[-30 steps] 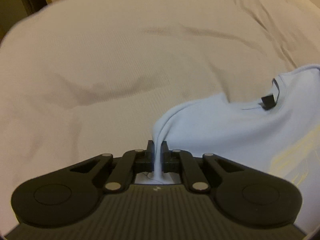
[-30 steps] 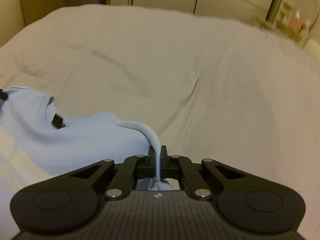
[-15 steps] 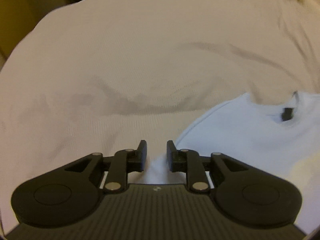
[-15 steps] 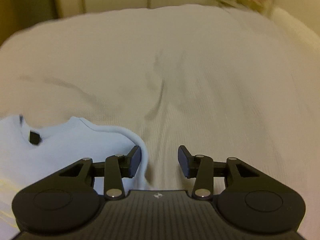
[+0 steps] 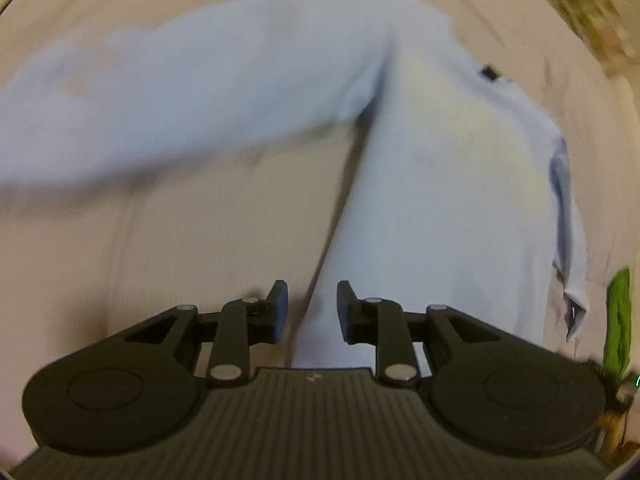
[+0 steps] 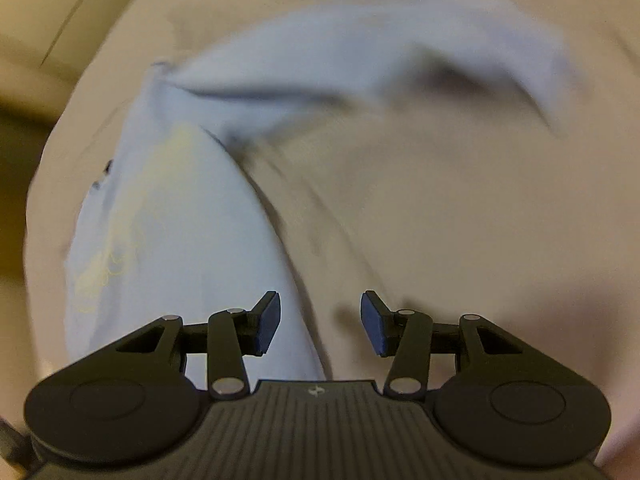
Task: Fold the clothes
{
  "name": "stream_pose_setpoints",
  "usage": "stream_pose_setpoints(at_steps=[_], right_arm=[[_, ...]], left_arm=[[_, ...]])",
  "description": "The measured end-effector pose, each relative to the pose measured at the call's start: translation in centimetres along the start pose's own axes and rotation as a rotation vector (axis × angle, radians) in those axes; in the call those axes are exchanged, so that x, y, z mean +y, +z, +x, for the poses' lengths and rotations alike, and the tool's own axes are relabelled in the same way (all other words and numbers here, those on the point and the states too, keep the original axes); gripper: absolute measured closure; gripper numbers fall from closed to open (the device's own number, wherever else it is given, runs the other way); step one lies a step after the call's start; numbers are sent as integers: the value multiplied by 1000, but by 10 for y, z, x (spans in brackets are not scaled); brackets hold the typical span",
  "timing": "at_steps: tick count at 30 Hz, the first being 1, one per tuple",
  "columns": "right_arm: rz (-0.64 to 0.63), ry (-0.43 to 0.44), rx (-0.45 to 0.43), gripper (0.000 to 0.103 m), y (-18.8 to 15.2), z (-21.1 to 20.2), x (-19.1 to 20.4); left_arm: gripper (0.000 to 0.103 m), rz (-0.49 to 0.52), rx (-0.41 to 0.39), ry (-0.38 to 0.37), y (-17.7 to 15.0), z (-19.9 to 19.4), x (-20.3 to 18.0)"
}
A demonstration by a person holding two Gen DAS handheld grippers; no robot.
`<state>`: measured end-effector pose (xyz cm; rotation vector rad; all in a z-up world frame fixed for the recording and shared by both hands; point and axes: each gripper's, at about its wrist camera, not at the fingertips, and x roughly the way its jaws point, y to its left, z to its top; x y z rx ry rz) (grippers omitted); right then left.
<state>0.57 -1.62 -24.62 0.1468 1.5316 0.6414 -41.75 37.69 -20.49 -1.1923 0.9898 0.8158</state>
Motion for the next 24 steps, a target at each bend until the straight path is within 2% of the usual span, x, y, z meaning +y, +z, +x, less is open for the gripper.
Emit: stream_pose_setpoints(at_steps=[1,3,5,8,10,11,13,15,19,22,24], right_arm=[[62,4,13,54,-18,-5,-16],[35,-24,29,54,-47,-14,-23],[-182,-94,55,54,-72,-18,-8],[-672,-232,22,54,-116,-22,22],[-1018,-308,-27,55,-153,-21,38],[-1178,-339,-53,56,-172,-19,44],[-1346,-390,-93,61,-194,-6,48],[-1425,-428,-129,62,-207,5,46],[-1423,-426,-188,63,-210,9,52],[-1383,-416,-224,63,-208,5,54],[-1355,-420,-250,63,-199,11,62]], left_arm=[[80,12,7,27,-19,-4,1],[76,10,42,14,-42,-4,0],[73,0,59,2,-61,-3,-1],[71,-1,14,26,-74,0,-9],[71,165,-12,112,-87,3,-33],[71,281,-24,170,-98,5,-43],[70,539,-46,269,-116,11,-66],[70,722,-69,333,-131,20,-84],[66,975,-127,396,-152,40,-107],[66,1060,-172,441,-156,52,-114],[67,1064,-194,462,-155,53,-115]])
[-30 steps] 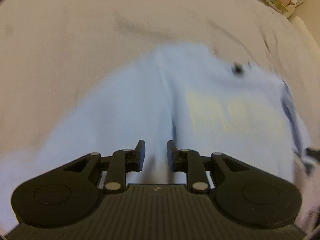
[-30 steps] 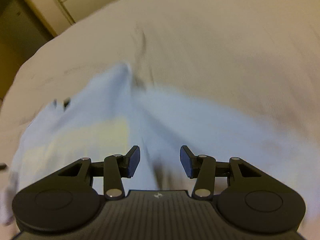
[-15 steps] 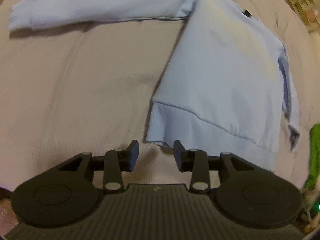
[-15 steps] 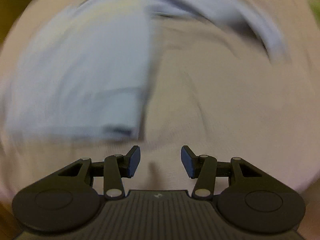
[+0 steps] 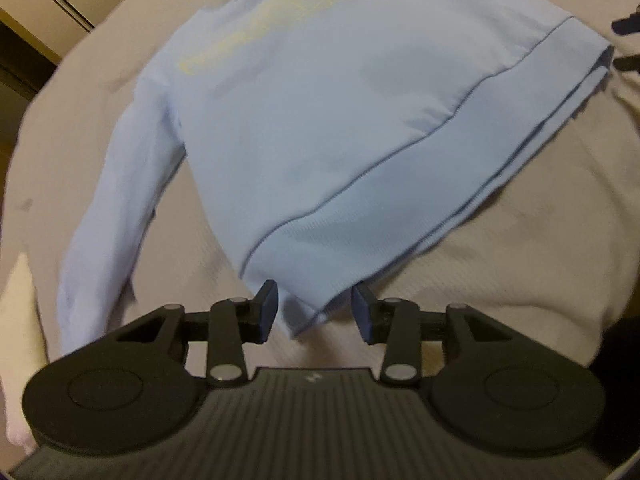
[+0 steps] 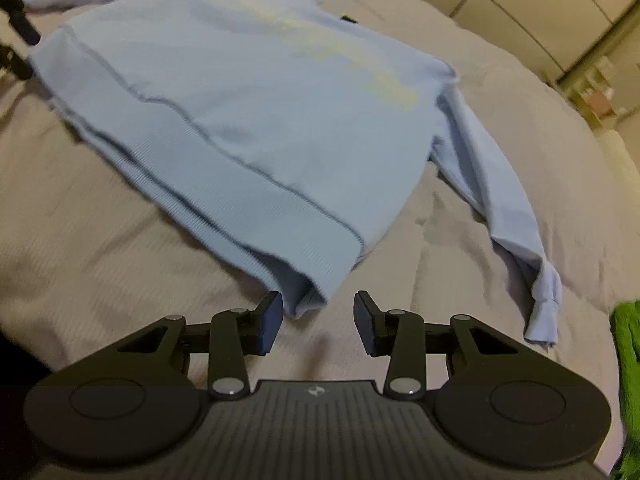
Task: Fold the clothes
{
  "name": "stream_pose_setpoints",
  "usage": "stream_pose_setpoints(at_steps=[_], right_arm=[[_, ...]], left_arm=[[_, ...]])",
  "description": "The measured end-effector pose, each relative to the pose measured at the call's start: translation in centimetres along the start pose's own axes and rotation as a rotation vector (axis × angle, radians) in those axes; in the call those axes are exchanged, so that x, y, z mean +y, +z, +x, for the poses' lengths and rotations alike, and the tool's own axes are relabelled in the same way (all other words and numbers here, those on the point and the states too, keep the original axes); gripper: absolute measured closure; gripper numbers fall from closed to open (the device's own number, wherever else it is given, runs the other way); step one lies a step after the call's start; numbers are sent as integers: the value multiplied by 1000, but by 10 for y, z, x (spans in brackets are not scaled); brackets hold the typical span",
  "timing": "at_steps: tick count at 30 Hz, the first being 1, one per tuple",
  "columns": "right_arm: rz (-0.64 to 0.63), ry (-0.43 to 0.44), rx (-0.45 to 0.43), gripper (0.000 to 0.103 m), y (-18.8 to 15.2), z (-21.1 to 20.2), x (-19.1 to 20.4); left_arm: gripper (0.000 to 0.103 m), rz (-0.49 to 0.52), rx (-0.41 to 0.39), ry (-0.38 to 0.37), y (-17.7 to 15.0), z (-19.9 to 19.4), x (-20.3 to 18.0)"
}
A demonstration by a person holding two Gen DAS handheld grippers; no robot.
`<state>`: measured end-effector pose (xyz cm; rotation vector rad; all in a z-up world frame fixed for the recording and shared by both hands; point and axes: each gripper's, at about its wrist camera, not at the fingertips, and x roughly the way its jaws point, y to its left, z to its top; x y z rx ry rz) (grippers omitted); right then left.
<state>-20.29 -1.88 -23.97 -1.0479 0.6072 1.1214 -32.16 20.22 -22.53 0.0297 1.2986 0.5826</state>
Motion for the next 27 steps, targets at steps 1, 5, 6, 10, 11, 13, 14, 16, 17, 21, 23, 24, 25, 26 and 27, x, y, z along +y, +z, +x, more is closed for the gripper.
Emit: stream_pose_setpoints(at_steps=[1,5,6,10,11,13,14,16,17,21,23,24,25,26,27], right_arm=[[15,-8,-8,64,3,1,-2],[93,-24,-33,66,10,2,-12],[106,-26,-34,66,10,3,-13],[124,-36,-9,67,10,15,-8],[125,-42,-1,67,9,19,-7],[121,-62,12,84,9,25,-6],[103,-75,12,94,11,25,-6],[45,-126,-12,102,16,18,-9],[12,-155,-41,102,21,7,-12],[-112,-258,-142,102,40,-41,-22],[-169,-260,-111,102,38,-47,-20],[-196,-249,-76,102,34,-46,-17],[-224,-232,-33,102,28,-40,-12],[-254,-202,24,102,17,-26,-3],[-286,-178,70,102,6,-12,6]], left_arm=[[73,-11,-8,16,0,0,2],[78,-59,-38,45,-5,-7,15],[77,-66,-31,49,-5,-6,17],[70,-119,6,85,-6,11,17],[76,-146,19,83,-5,15,16],[96,-162,33,69,-4,20,16],[100,-135,28,76,-3,17,14],[100,-60,-16,120,0,2,13],[100,-55,-40,128,1,-13,18],[100,-78,-102,127,1,-68,36],[101,-50,-87,114,-4,-69,28],[101,-8,-68,115,-9,-60,16],[101,34,-50,114,-13,-51,4],[101,74,-18,106,-17,-36,-8],[101,114,13,98,-22,-21,-20]])
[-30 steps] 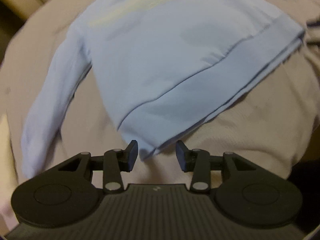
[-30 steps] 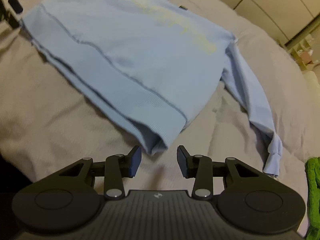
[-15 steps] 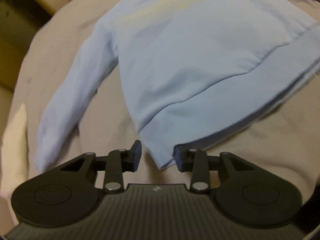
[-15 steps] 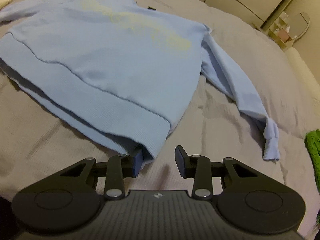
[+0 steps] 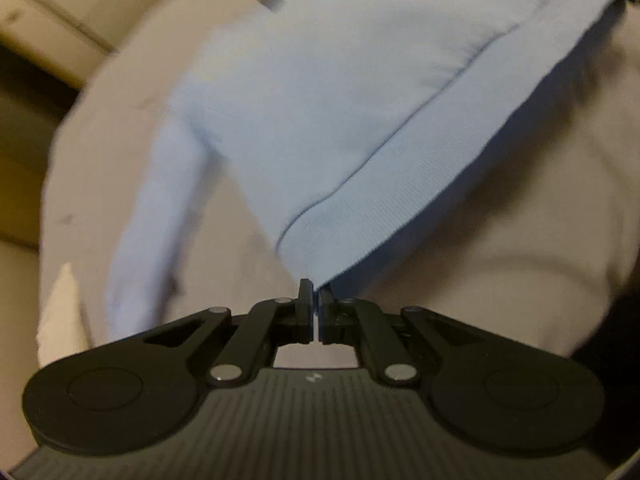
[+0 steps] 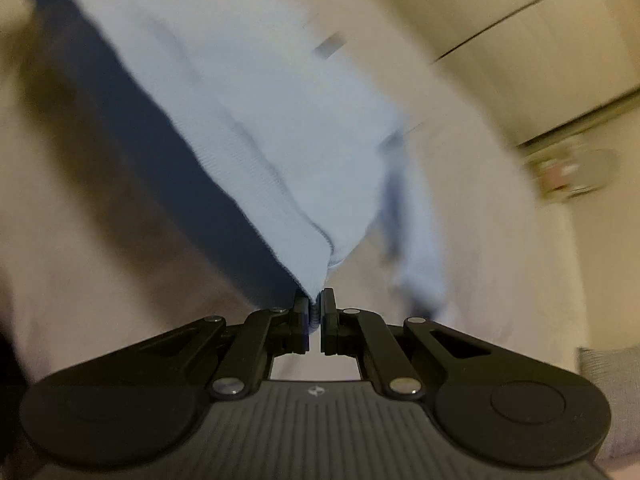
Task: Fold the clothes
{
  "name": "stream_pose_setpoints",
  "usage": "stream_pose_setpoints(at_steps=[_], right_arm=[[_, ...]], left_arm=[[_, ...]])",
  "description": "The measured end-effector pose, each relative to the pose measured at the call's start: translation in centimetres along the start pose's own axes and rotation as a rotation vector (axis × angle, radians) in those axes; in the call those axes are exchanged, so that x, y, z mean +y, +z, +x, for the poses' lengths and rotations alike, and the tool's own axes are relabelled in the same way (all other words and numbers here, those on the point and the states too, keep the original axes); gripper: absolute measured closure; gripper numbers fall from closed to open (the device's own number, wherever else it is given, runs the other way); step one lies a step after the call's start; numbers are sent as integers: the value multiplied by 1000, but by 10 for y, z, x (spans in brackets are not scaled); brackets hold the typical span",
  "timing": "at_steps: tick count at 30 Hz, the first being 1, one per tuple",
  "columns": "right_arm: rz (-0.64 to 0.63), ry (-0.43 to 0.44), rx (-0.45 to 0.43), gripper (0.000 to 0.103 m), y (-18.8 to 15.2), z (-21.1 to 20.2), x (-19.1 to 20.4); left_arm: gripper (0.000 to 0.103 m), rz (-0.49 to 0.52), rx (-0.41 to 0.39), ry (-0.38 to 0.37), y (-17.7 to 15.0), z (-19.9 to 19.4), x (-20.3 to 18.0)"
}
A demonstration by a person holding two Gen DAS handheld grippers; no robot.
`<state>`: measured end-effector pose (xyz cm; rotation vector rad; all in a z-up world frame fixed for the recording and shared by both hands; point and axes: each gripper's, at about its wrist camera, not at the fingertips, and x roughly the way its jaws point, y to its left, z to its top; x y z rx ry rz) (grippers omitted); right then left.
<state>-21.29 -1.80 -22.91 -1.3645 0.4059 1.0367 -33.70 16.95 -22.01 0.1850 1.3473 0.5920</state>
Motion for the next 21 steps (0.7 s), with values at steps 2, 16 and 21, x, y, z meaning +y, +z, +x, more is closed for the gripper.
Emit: stream_pose_setpoints(at_steps=[2,16,21], right_arm=[[-83,41,60,102,-11,22,27],[645,385,49,61,12,13,-87],[996,449,254,66,7,81,-90]], left_arm=[[101,55,32,8,-9,20,-20],[63,-653,17,-338,-21,-2,97],[72,-873,161,-407,-16,76,116]])
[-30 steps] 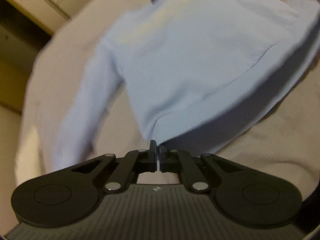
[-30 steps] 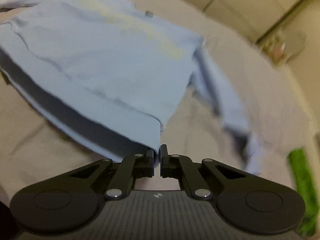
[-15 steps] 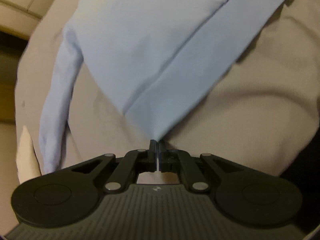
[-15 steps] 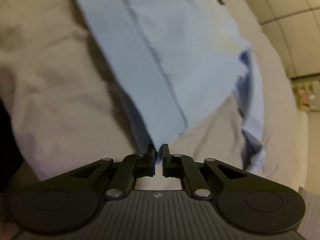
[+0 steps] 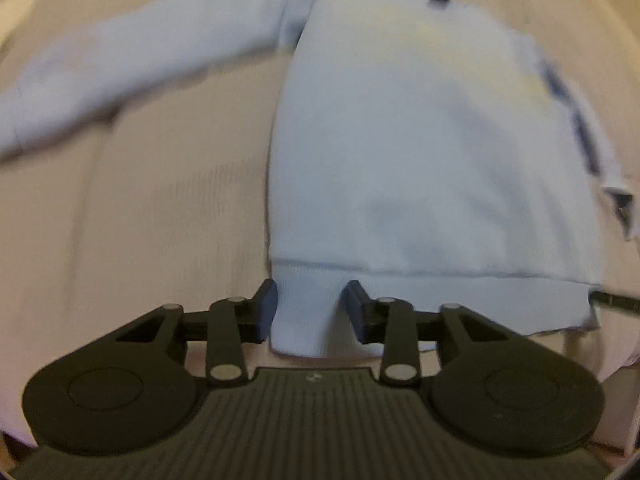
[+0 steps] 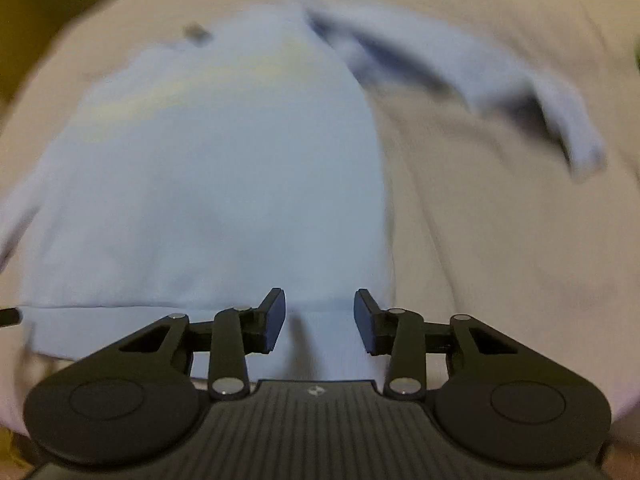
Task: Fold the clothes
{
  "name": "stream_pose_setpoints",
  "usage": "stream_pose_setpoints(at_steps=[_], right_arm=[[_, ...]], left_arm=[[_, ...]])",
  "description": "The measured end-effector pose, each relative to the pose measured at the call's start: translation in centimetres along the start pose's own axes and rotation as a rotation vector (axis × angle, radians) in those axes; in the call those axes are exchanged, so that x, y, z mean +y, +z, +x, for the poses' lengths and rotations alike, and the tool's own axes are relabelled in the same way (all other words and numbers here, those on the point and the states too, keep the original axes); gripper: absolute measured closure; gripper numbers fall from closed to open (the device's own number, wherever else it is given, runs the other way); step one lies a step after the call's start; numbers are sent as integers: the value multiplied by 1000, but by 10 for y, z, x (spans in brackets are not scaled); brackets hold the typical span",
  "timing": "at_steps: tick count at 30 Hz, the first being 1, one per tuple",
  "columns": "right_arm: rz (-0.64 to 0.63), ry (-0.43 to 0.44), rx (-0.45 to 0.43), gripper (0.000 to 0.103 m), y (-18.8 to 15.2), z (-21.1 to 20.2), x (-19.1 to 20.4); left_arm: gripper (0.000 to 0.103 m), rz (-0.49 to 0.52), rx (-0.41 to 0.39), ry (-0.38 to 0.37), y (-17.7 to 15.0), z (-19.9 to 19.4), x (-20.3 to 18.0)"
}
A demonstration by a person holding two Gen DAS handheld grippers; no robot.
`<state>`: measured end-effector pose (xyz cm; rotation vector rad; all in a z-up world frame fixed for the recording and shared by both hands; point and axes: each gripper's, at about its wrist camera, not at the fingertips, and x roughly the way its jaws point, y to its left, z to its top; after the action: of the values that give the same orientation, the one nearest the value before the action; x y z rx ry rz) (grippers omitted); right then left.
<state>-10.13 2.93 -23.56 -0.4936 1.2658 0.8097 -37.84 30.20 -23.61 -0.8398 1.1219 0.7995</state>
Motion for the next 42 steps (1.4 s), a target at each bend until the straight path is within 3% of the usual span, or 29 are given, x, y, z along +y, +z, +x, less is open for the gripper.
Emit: stream_pose_setpoints(at_steps=[3,5,9,14,19,20,21,22,23,26,28,30,31,33,35,37,39,42], right_arm=[[-40,-126,90,65,-4,9,4],[-47,-139,67,65,3,-3,15],[17,-29,-34,59,34,-25,44],[119,83,-53,55,73,-6,95],[106,128,-15,55,86,7,128],[91,123,-6,54,87,9,133],[80,118,3,53,88,12,137],[78,111,9,52,89,13,138],[80,104,14,52,88,13,140],[94,80,24,52,90,15,137],[108,78,22,52,92,17,132],[120,86,23,52,90,15,123],[125,94,26,52,90,17,118],[131,110,31,52,89,17,108],[134,124,35,52,88,17,97],[147,138,24,52,87,11,78],[167,150,5,52,86,2,53],[234,136,-29,52,80,-8,-3]], left_arm=[[72,81,60,18,-11,2,2],[72,28,60,4,-11,-13,19],[69,-295,-50,-16,14,-44,86],[55,-821,-221,-74,50,-49,198],[50,-1087,-300,-40,65,-28,267],[55,-1114,-303,-43,67,-22,273],[60,-1117,-289,-40,73,-15,278],[87,-1118,-275,-37,78,-9,283],[91,-1094,-264,-28,83,-8,284],[92,-924,-397,53,85,-43,284],[91,-808,-458,150,85,-68,285],[86,-714,-409,248,91,-67,289],[80,-665,-345,305,95,-56,291],[78,-594,-252,412,102,-41,286],[67,-502,-218,508,100,-43,269],[63,-449,-198,589,87,-55,244],[66,-461,-197,551,82,-62,217],[66,-436,-207,370,72,-83,149]])
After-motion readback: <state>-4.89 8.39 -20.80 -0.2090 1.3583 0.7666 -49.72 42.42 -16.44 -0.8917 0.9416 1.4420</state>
